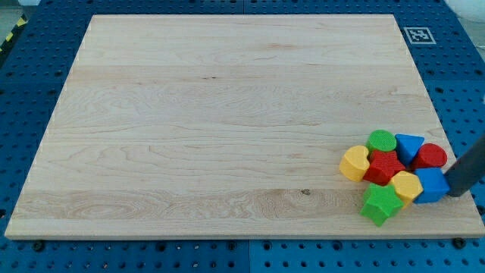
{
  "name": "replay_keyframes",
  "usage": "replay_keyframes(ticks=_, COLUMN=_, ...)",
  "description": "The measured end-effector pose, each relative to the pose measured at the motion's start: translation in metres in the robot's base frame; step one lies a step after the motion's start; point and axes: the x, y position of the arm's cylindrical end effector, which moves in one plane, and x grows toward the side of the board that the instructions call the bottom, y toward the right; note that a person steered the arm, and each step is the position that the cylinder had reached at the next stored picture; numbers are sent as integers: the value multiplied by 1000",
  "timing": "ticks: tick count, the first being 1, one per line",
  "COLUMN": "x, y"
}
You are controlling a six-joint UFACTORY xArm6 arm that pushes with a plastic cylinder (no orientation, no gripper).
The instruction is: Slide the green star up a bit
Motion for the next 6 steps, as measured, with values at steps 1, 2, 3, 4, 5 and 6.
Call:
replay_keyframes(ticks=1, x=0, y=-6)
replay_keyframes(ticks=2, x=0, y=-2)
replay_keyframes(ticks=3, x=9, y=7)
replay_keyframes(ticks=4, x=37, y=6)
replay_keyframes(ticks=5, x=49, y=-4)
replay_keyframes(ticks=6, x=49, y=-42)
